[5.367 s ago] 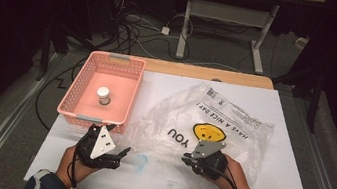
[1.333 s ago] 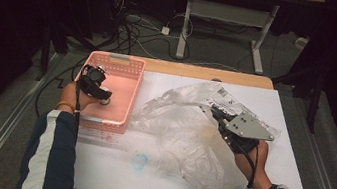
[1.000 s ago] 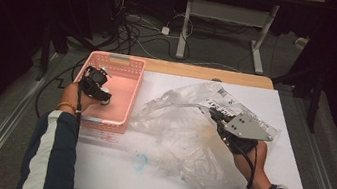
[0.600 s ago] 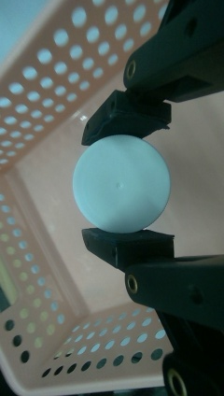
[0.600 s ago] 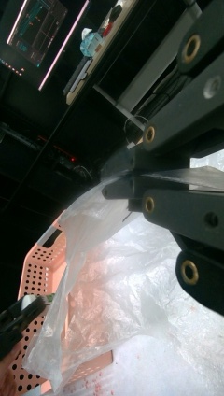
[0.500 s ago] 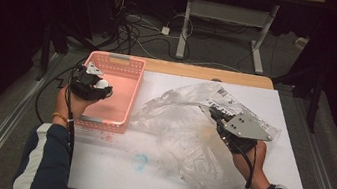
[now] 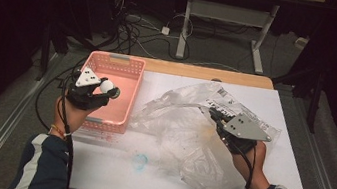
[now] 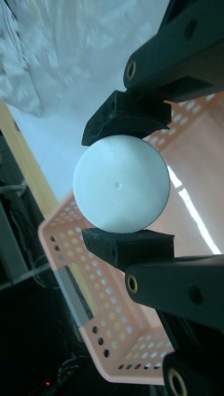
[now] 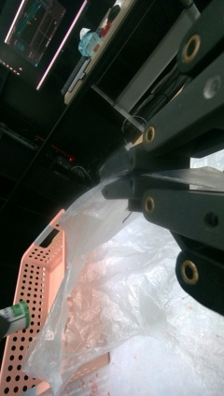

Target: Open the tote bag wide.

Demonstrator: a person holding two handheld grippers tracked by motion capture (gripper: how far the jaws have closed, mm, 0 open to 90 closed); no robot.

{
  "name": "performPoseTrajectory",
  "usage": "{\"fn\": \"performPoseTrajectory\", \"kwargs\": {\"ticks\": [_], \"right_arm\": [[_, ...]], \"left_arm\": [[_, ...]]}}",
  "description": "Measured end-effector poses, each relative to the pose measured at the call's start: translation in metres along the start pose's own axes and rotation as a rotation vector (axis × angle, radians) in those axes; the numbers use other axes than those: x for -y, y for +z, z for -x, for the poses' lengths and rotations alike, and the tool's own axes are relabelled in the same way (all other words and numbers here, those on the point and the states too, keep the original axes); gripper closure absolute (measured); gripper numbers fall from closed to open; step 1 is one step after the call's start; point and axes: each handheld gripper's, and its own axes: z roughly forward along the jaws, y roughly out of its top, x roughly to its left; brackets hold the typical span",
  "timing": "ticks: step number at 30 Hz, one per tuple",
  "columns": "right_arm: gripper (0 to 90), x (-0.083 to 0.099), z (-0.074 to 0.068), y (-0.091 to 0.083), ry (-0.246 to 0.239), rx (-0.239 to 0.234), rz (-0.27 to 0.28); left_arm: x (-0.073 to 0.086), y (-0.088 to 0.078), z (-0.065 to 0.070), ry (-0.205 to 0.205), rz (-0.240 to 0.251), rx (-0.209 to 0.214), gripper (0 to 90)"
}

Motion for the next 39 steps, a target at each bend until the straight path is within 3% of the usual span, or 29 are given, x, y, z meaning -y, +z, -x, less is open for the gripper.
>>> {"fn": "performPoseTrajectory", "kwargs": {"ticks": [3,6,8,9,10,11,12,14,17,18,21,22,25,29,32,35,36,39], "right_arm": [[90.0,0.000,0.000,0.000,0.001,-0.001,-0.002],[90.0,0.000,-0.001,0.000,0.000,-0.005,-0.003],[90.0,0.000,-0.001,-0.001,0.001,-0.007,-0.004],[90.0,-0.001,-0.001,-0.002,0.001,-0.004,-0.002],[90.0,-0.002,-0.001,-0.003,-0.005,-0.007,0.004],[90.0,-0.002,-0.002,-0.003,-0.008,-0.009,0.002],[90.0,-0.003,-0.002,-0.004,-0.013,-0.010,-0.001],[90.0,-0.003,-0.003,-0.004,-0.010,-0.015,-0.005],[90.0,-0.003,-0.003,-0.002,-0.003,-0.018,-0.013],[90.0,-0.003,-0.003,-0.002,-0.001,-0.023,-0.012],[90.0,-0.004,-0.004,-0.003,0.006,-0.037,0.000],[90.0,-0.004,-0.003,-0.003,0.007,-0.042,0.007],[90.0,-0.004,-0.004,-0.004,0.009,-0.045,0.007],[90.0,-0.004,-0.005,-0.003,0.007,-0.051,0.003],[90.0,-0.004,-0.007,-0.003,0.007,-0.060,0.001],[90.0,-0.004,-0.009,-0.003,0.007,-0.074,0.007],[90.0,-0.004,-0.009,-0.003,0.006,-0.074,0.008],[90.0,-0.004,-0.010,-0.002,0.005,-0.086,0.008]], "left_arm": [[-0.002,-0.006,0.009,0.013,0.026,0.010,48.2],[-0.007,-0.016,0.027,0.073,0.065,0.028,48.2],[-0.007,-0.019,0.032,0.083,0.070,0.034,48.2],[-0.008,-0.025,0.045,0.094,0.075,0.040,48.2],[-0.008,-0.025,0.045,0.094,0.075,0.040,48.2],[-0.007,-0.031,0.059,0.122,0.090,0.052,48.2],[-0.007,-0.031,0.059,0.122,0.090,0.052,48.2],[-0.009,-0.040,0.078,0.167,0.107,0.072,48.2],[-0.010,-0.044,0.090,0.181,0.130,0.093,48.2],[-0.009,-0.043,0.103,0.205,0.134,0.100,48.2],[-0.008,-0.039,0.115,0.235,0.128,0.108,48.2],[-0.007,-0.034,0.127,0.266,0.125,0.125,48.1],[-0.005,-0.025,0.143,0.317,0.105,0.157,48.1],[-0.004,-0.013,0.154,0.320,0.098,0.198,48.1],[-0.001,0.007,0.166,0.326,0.081,0.246,48.1],[0.001,0.019,0.172,0.339,0.070,0.258,48.1],[0.003,0.032,0.176,0.333,0.058,0.280,48.2],[0.003,0.043,0.181,0.347,0.049,0.281,48.1]]}}
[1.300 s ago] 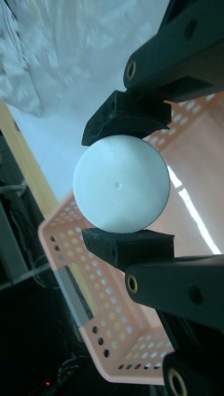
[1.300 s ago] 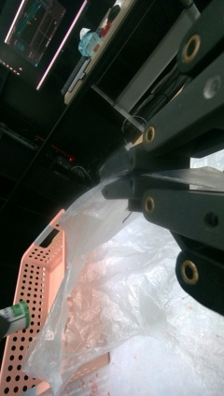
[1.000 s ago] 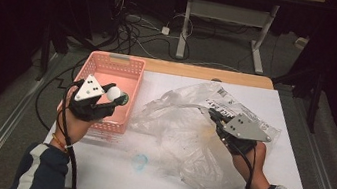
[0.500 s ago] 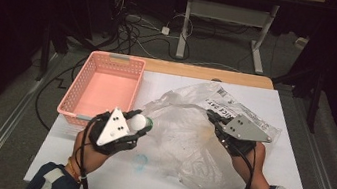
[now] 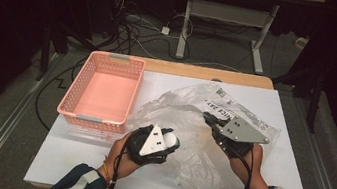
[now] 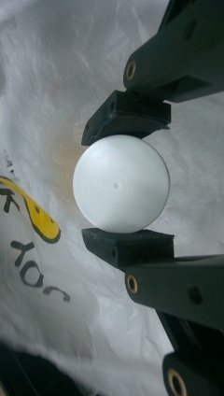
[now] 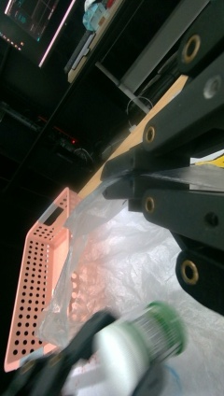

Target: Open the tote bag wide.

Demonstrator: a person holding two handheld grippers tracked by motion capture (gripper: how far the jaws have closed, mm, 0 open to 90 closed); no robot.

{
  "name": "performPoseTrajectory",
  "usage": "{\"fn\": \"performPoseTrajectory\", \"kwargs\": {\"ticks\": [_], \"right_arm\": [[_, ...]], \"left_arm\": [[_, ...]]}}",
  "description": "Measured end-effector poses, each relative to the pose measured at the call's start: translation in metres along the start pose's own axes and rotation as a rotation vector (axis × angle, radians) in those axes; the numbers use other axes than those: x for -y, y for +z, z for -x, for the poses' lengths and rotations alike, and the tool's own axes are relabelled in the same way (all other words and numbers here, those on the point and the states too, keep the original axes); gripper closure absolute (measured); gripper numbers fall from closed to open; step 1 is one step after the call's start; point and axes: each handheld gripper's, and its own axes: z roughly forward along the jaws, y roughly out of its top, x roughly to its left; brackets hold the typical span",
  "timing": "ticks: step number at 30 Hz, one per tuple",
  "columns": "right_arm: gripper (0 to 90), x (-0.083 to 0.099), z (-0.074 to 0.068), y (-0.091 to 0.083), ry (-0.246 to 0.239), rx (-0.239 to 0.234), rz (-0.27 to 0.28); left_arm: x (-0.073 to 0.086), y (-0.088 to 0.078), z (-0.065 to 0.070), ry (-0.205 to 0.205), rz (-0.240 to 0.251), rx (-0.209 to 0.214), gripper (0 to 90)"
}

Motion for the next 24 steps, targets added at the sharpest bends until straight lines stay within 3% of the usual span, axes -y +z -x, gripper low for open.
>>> {"fn": "performPoseTrajectory", "kwargs": {"ticks": [1,4,5,13,17,20,24], "right_arm": [[90.0,0.000,0.000,0.000,0.000,0.000,-0.001],[90.0,0.001,-0.001,0.001,0.000,-0.005,-0.005],[90.0,0.001,0.000,0.001,0.000,-0.004,-0.005],[90.0,0.005,0.000,0.002,0.007,-0.008,-0.015],[90.0,0.006,0.001,0.003,0.006,-0.011,-0.024],[90.0,0.008,0.001,0.004,0.008,-0.014,-0.030],[90.0,0.008,0.001,0.004,0.004,-0.018,-0.035]], "left_arm": [[0.001,0.011,-0.001,-0.028,0.003,0.029,48.2],[0.002,0.023,0.001,-0.018,-0.012,0.026,48.1],[0.003,0.033,0.001,-0.027,-0.017,0.051,48.1],[0.005,0.070,-0.004,-0.050,-0.037,0.049,48.1],[0.006,0.079,-0.004,-0.047,-0.056,0.045,48.0],[0.009,0.086,-0.007,-0.070,-0.091,0.031,47.8],[0.011,0.083,-0.010,-0.076,-0.088,0.030,46.3]]}}
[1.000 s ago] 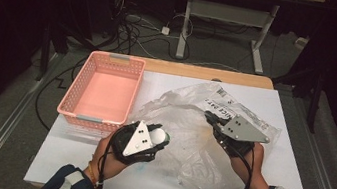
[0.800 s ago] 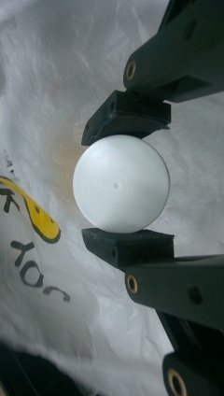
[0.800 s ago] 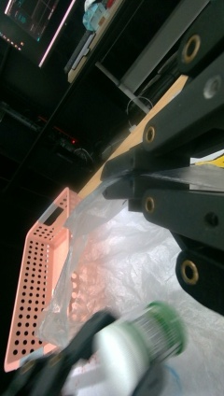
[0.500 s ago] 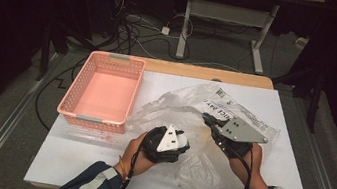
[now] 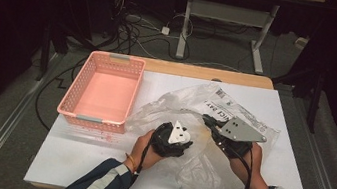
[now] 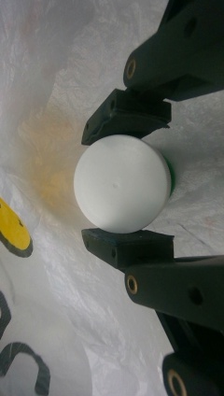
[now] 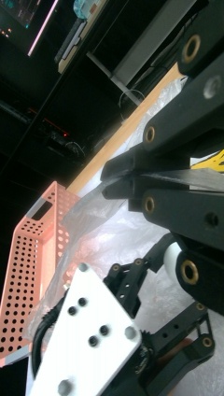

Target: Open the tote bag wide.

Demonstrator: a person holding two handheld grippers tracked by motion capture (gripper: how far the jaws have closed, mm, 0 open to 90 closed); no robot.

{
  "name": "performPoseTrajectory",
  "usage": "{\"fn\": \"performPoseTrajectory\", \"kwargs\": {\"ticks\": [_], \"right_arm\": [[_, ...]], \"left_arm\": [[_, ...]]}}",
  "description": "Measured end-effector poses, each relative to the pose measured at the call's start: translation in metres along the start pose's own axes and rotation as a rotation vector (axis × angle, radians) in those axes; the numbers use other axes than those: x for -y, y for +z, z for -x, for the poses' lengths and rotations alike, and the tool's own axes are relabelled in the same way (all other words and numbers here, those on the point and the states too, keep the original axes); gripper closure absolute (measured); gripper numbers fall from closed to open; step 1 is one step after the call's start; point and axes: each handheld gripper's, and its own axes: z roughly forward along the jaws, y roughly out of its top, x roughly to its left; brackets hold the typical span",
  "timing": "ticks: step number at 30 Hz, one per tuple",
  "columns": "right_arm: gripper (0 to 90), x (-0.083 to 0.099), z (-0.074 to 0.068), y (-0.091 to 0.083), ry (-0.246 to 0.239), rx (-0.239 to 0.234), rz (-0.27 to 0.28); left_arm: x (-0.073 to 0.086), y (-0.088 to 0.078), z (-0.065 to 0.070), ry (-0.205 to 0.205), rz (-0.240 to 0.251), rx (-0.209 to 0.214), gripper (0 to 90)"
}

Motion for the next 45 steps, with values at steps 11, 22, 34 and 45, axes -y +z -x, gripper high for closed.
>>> {"fn": "performPoseTrajectory", "kwargs": {"ticks": [11,22,34,45], "right_arm": [[90.0,0.002,0.002,-0.001,0.001,-0.001,-0.010],[90.0,0.004,0.001,0.001,-0.001,-0.005,-0.026],[90.0,0.002,0.001,0.001,0.000,-0.015,-0.032],[90.0,0.005,0.003,0.000,-0.001,-0.011,-0.043]], "left_arm": [[-0.012,-0.058,0.006,0.090,0.115,-0.084,33.4],[0.006,-0.147,-0.001,0.066,0.240,-0.251,27.3],[0.046,-0.145,-0.031,-0.073,0.114,-0.248,24.3],[0.051,-0.126,-0.044,-0.139,0.011,-0.197,48.7]]}}
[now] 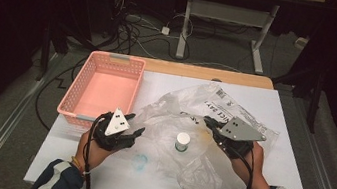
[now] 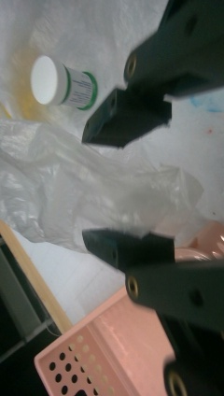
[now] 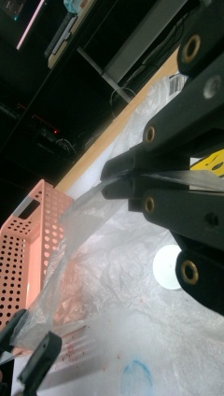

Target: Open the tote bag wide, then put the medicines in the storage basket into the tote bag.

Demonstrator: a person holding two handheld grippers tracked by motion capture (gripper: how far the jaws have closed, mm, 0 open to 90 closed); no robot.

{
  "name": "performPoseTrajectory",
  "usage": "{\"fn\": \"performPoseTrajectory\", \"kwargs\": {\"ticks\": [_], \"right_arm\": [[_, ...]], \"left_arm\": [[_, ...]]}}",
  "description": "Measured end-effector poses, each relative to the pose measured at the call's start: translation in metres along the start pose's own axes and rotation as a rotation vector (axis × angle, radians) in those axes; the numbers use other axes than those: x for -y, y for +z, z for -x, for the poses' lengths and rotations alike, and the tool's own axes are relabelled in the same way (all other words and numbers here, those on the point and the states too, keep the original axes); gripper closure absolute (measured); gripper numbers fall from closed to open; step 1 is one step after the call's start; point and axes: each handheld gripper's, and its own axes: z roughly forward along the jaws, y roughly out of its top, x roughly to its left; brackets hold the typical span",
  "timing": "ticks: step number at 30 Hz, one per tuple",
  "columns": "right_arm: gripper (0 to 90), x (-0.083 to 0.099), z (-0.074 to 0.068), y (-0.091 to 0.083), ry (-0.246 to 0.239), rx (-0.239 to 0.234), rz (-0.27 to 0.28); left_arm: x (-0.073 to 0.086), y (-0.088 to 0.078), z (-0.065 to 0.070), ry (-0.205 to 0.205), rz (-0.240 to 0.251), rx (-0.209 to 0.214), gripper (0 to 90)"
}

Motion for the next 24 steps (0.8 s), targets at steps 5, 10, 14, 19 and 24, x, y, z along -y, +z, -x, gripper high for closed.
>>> {"fn": "performPoseTrajectory", "kwargs": {"ticks": [5,10,14,19,24], "right_arm": [[90.0,0.000,0.001,0.000,0.001,0.001,0.000],[89.6,0.000,0.002,0.001,0.011,-0.007,0.002],[79.3,0.000,0.001,0.002,0.019,-0.024,0.001],[66.0,-0.003,-0.004,-0.007,0.015,-0.040,0.018],[53.3,-0.005,-0.008,-0.027,0.048,-0.049,0.052]], "left_arm": [[-0.001,-0.003,0.002,0.005,0.019,0.006,67.0],[-0.001,-0.004,0.001,-0.002,0.029,0.027,79.5],[-0.001,-0.004,0.004,0.016,0.022,0.035,82.2],[-0.002,-0.005,0.005,0.018,0.023,0.030,84.0],[-0.003,-0.003,0.007,0.028,0.016,0.028,84.7]]}}
